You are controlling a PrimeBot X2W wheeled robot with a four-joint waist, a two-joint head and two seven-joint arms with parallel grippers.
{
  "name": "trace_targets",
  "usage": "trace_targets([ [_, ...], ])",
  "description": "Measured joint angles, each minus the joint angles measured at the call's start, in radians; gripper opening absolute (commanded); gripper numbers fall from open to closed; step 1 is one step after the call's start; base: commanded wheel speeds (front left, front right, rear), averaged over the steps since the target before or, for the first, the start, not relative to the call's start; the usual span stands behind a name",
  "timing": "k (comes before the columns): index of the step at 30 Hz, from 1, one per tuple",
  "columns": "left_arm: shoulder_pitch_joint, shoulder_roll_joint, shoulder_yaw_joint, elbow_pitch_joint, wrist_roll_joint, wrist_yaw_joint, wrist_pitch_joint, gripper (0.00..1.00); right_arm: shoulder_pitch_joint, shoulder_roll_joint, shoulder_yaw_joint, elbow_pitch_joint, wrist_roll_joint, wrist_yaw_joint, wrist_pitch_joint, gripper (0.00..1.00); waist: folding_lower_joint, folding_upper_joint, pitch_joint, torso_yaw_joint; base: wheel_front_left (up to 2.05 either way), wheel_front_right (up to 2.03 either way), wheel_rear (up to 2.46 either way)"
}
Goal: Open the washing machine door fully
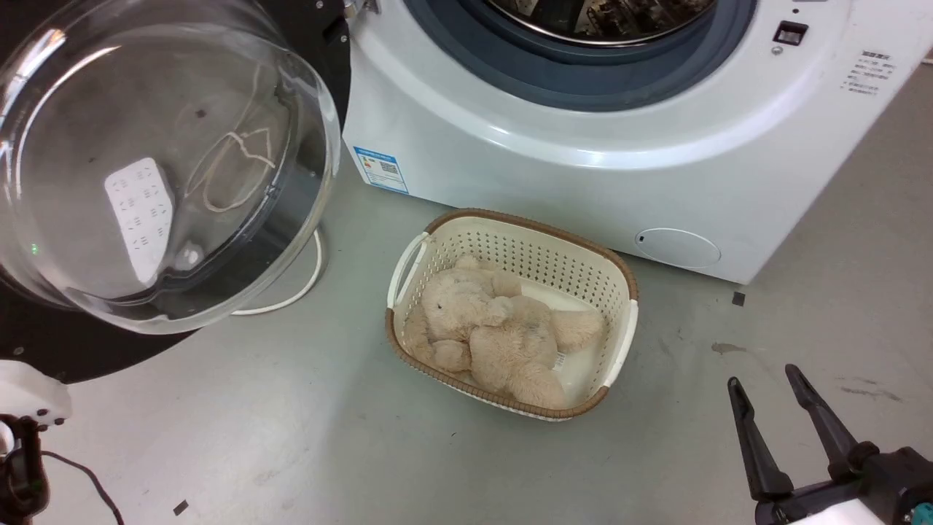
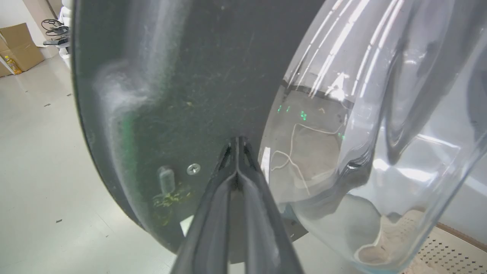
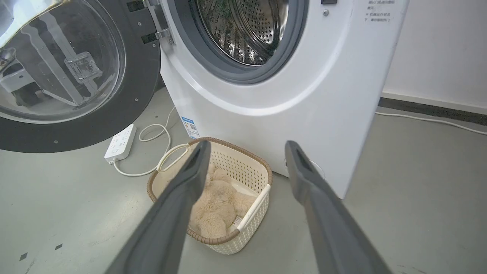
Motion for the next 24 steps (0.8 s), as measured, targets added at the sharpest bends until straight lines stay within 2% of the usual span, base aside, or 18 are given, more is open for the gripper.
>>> trace_targets([
  [6, -0.006, 0.003, 0.002, 0.051, -0.003, -0.008, -0.053, 0.0, -0.012, -0.001, -0.009, 0.004, 0.007, 0.0, 0.0, 1.0, 0.0, 0.0, -0.024, -0.013, 0.0, 0.0, 0.0],
  [11, -0.005, -0.013, -0.002, 0.03, 0.002, -0.019, -0.093, 0.0, -0.012, 0.01, -0.023, 0.007, 0.007, 0.0, 0.0, 1.0, -0.0001, 0.0, -0.06, -0.019, 0.0, 0.0, 0.0],
  [12, -0.001, -0.041, 0.012, -0.019, -0.017, -0.033, -0.113, 0.0, -0.012, 0.016, -0.024, 0.008, -0.001, 0.0, 0.0, 1.0, -0.0001, 0.0, -0.085, -0.026, 0.0, 0.0, 0.0],
  [18, 0.078, -0.09, -0.01, -0.184, 0.015, -0.032, -0.127, 0.0, -0.011, 0.05, -0.064, 0.003, -0.023, 0.0, 0.0, 1.0, -0.0003, 0.0, -0.157, -0.06, 0.0, 0.0, 0.0],
  [19, 0.118, -0.121, -0.038, -0.243, 0.025, -0.032, -0.127, 0.0, -0.01, 0.077, -0.094, 0.003, -0.029, 0.0, 0.0, 1.0, -0.0003, 0.0, -0.184, -0.081, 0.0, 0.0, 0.0],
  [20, 0.118, -0.121, -0.038, -0.243, 0.025, -0.032, -0.127, 0.0, -0.01, 0.077, -0.094, 0.003, -0.029, 0.0, 0.0, 1.0, -0.0003, 0.0, -0.184, -0.081, 0.0, 0.0, 0.0],
  [24, 0.203, -0.2, -0.128, -0.328, 0.05, -0.034, -0.127, 0.0, -0.009, 0.104, -0.118, -0.019, -0.095, 0.0, 0.0, 1.0, -0.0003, 0.0, -0.237, -0.151, 0.0, 0.0, 0.0],
])
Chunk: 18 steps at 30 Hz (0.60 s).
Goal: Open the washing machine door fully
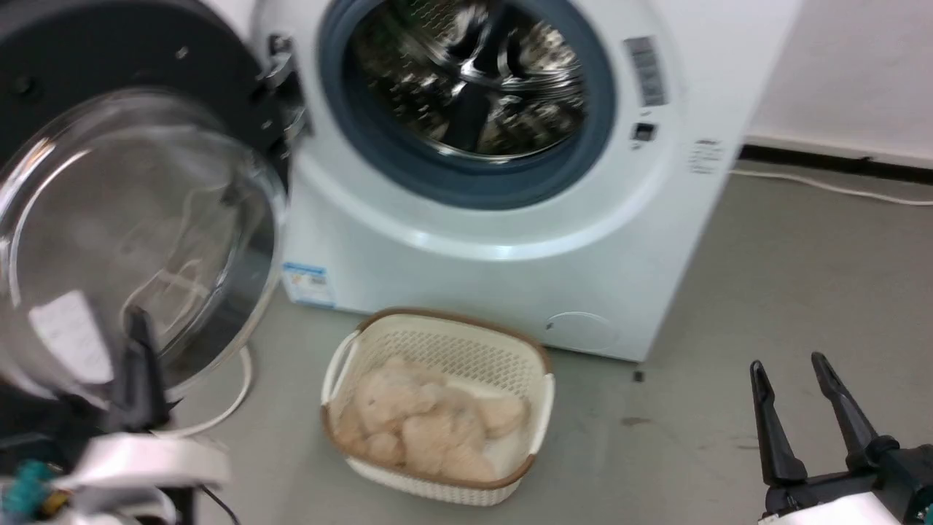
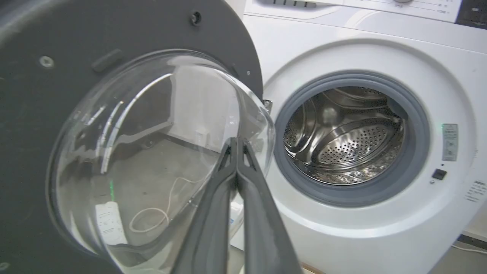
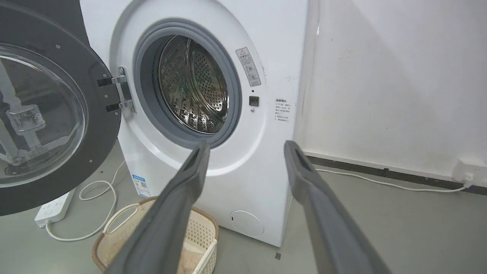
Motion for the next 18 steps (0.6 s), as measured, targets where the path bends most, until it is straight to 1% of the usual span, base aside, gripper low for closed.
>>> trace_targets([
  [1, 0.0, 0.0, 0.0, 0.0, 0.0, 0.0, 0.0, 0.0, 0.0, 0.0, 0.0, 0.0, 0.0, 0.0, 0.0, 1.0, 0.0, 0.0, 0.0, 0.0, 0.0, 0.0, 0.0],
  [2, 0.033, -0.021, -0.028, -0.008, 0.012, 0.0, 0.0, 0.0, 0.0, 0.009, -0.005, -0.015, -0.026, 0.0, 0.0, 1.0, 0.0, 0.0, -0.017, -0.031, 0.0, 0.0, 0.0],
  [3, 0.033, -0.021, -0.028, -0.008, 0.012, 0.0, 0.0, 0.0, 0.0, 0.009, -0.005, -0.015, -0.026, 0.0, 0.0, 1.0, 0.0, 0.0, -0.017, -0.031, 0.0, 0.0, 0.0],
  [4, 0.06, -0.031, -0.058, -0.012, 0.035, 0.002, 0.0, 0.0, 0.0, 0.018, -0.018, -0.028, -0.04, 0.0, 0.0, 1.0, 0.0, 0.0, -0.03, -0.064, 0.0, 0.0, 0.0],
  [5, 0.068, -0.04, -0.073, -0.013, 0.045, 0.003, 0.0, 0.0, 0.0, 0.02, -0.02, -0.034, -0.043, 0.0, 0.0, 1.0, 0.0, 0.0, -0.035, -0.079, 0.0, 0.0, 0.0],
  [6, 0.068, -0.04, -0.073, -0.013, 0.045, 0.003, 0.0, 0.0, 0.0, 0.02, -0.02, -0.034, -0.043, 0.0, 0.0, 1.0, 0.0, 0.0, -0.035, -0.079, 0.0, 0.0, 0.0],
  [7, 0.081, -0.055, -0.098, -0.014, 0.065, 0.004, -0.003, 0.0, 0.001, 0.026, -0.023, -0.047, -0.05, 0.0, 0.0, 1.0, 0.0001, 0.0, -0.044, -0.108, 0.0, 0.0, 0.0],
  [8, 0.081, -0.055, -0.098, -0.014, 0.065, 0.004, -0.003, 0.0, 0.001, 0.026, -0.023, -0.047, -0.05, 0.0, 0.0, 1.0, 0.0001, 0.0, -0.044, -0.108, 0.0, 0.0, 0.0],
  [9, 0.094, -0.07, -0.113, -0.012, 0.079, 0.009, -0.006, 0.0, 0.005, 0.03, -0.021, -0.053, -0.056, 0.0, 0.0, 1.0, 0.0001, 0.0, -0.052, -0.134, 0.0, 0.0, 0.0],
  [10, 0.094, -0.07, -0.113, -0.012, 0.079, 0.009, -0.006, 0.22, 0.005, 0.03, -0.021, -0.053, -0.056, 0.0, 0.0, 1.0, 0.0001, 0.0, -0.052, -0.134, 0.0, 0.0, 0.0],
  [11, 0.106, -0.083, -0.126, -0.006, 0.096, 0.01, -0.007, 0.88, 0.015, 0.036, -0.02, -0.058, -0.058, 0.0, 0.0, 1.0, 0.0001, 0.0, -0.058, -0.155, 0.0, 0.0, 0.0],
  [12, 0.106, -0.083, -0.126, -0.006, 0.096, 0.01, -0.007, 1.0, 0.015, 0.036, -0.02, -0.058, -0.058, 0.0, 0.0, 1.0, 0.0001, 0.0, -0.058, -0.155, 0.0, 0.0, 0.0],
  [14, 0.123, -0.095, -0.14, 0.011, 0.121, 0.009, -0.007, 1.0, 0.028, 0.041, -0.019, -0.057, -0.058, 0.0, 0.0, 1.0, 0.0001, 0.0, -0.066, -0.176, 0.0, 0.0, 0.0],
  [18, 0.138, -0.114, -0.148, 0.015, 0.152, 0.009, -0.007, 1.0, 0.04, 0.044, -0.019, -0.051, -0.067, 0.0, 0.0, 1.0, 0.0001, 0.0, -0.072, -0.186, 0.0, 0.0, 0.0],
])
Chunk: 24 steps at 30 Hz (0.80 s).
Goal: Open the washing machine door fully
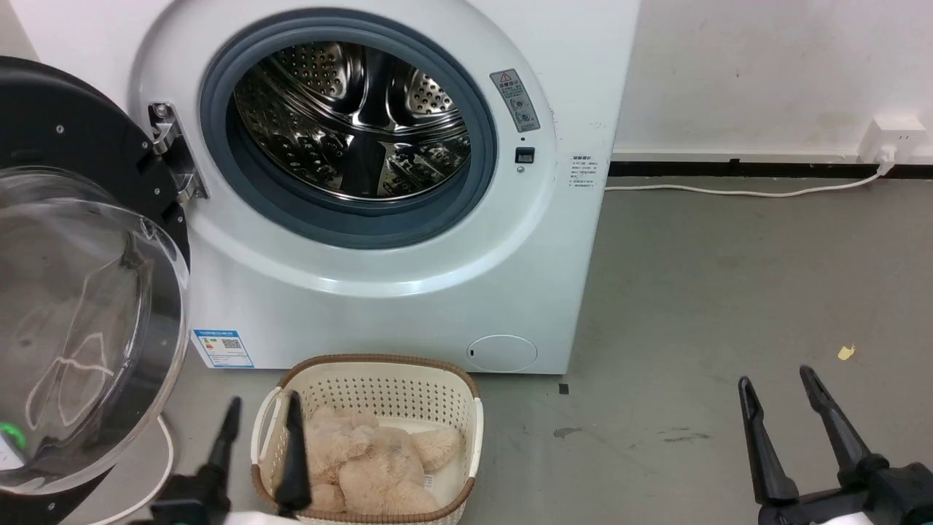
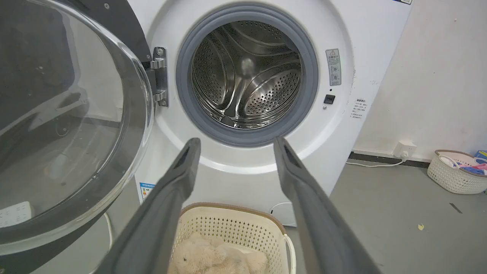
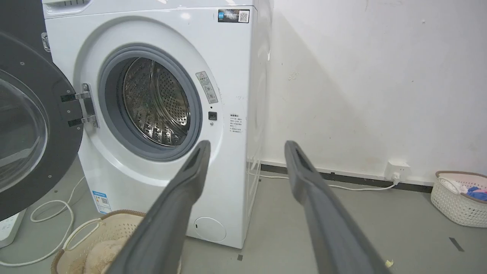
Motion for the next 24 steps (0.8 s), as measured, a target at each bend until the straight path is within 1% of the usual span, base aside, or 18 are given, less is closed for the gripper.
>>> trace_targets([
  [5, 0.042, -0.036, -0.031, 0.008, 0.051, -0.001, 0.0, 1.0, 0.02, 0.003, -0.008, 0.019, -0.001, 0.0, 0.0, 1.0, 0.0, 0.0, -0.008, -0.013, 0.0, 0.0, 0.0],
  [13, 0.051, -0.04, -0.051, 0.027, 0.105, -0.001, 0.0, 1.0, 0.024, 0.005, -0.009, 0.049, 0.012, 0.0, 0.0, 1.0, 0.0001, 0.0, -0.008, -0.019, 0.0, 0.0, 0.0],
  [14, 0.051, -0.036, -0.06, 0.036, 0.136, 0.0, 0.0, 1.0, 0.024, 0.005, -0.015, 0.056, 0.013, 0.0, 0.0, 1.0, 0.0001, 0.0, -0.008, -0.02, 0.0, 0.0, 0.0],
  [24, 0.051, -0.061, -0.052, 0.036, 0.15, 0.017, 0.0, 1.0, 0.024, 0.006, -0.018, 0.07, 0.018, 0.0, 0.0, 1.0, 0.0001, 0.0, -0.001, -0.014, 0.0, 0.0, 0.0],
])
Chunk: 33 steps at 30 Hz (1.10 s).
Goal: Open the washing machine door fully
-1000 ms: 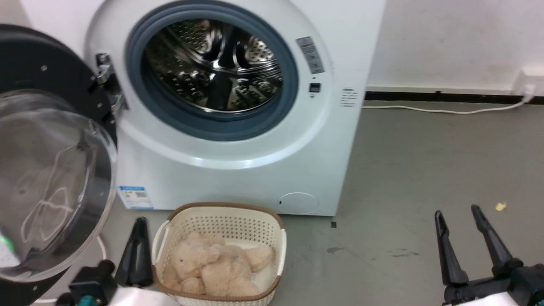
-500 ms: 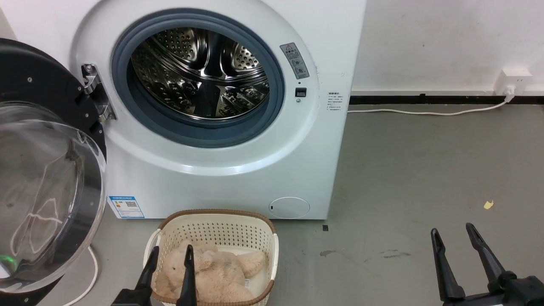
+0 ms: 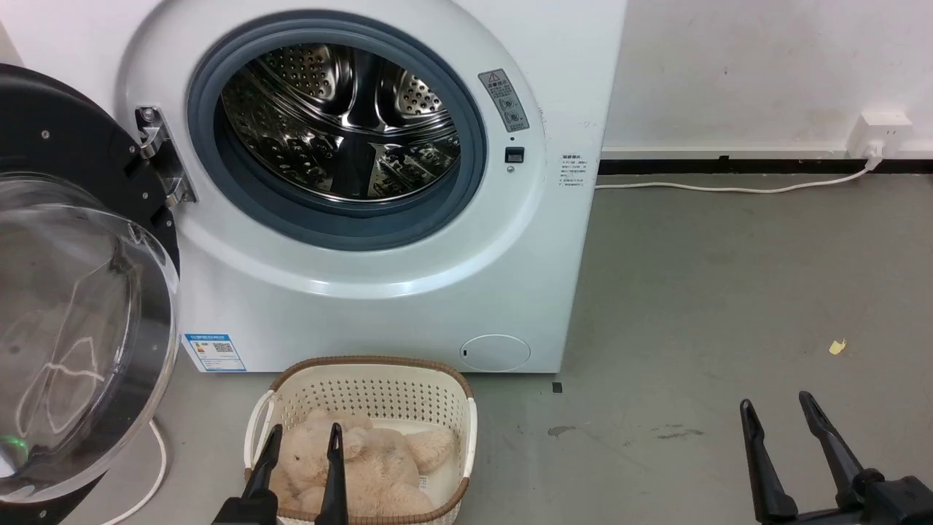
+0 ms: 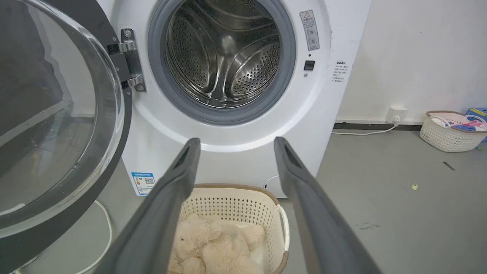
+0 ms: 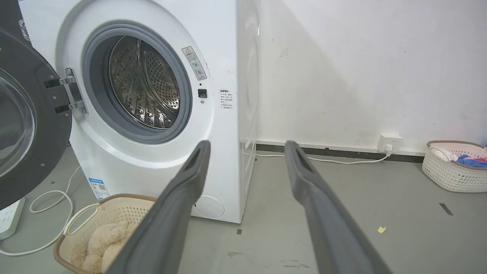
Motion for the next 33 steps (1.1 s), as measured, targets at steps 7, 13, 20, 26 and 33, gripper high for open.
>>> trace_targets([
  [7, 0.0, -0.004, 0.001, -0.003, 0.003, 0.0, 0.002, 0.0, -0.001, 0.0, 0.001, 0.0, 0.0, 0.0, 0.0, 0.0, 0.0, 0.0, 0.001, 0.003, 0.0, 0.0, 0.0],
  [13, -0.001, -0.004, 0.004, -0.004, 0.005, -0.005, 0.011, 0.0, -0.002, 0.0, 0.003, 0.001, 0.0, 0.0, 0.011, 0.0, 0.0, 0.0, 0.003, 0.002, 0.0, 0.0, 0.0],
  [20, -0.002, -0.006, 0.014, -0.005, 0.014, -0.01, 0.025, 0.0, -0.005, 0.0, 0.007, 0.001, 0.0, 0.0, 0.025, 0.0, 0.0, 0.0, 0.006, 0.001, 0.0, 0.0, 0.0],
  [26, -0.005, -0.008, 0.025, -0.007, 0.022, -0.018, 0.037, 0.0, -0.005, 0.0, 0.012, 0.002, -0.003, 0.0, 0.036, 0.0, 0.0, 0.0, 0.008, 0.001, 0.0, 0.0, 0.0],
  [33, -0.009, -0.01, 0.034, -0.01, 0.03, -0.027, 0.052, 0.0, -0.008, 0.0, 0.017, 0.003, -0.009, 0.0, 0.051, 0.0, 0.0, 0.0, 0.011, 0.0, 0.0, 0.0, 0.0],
])
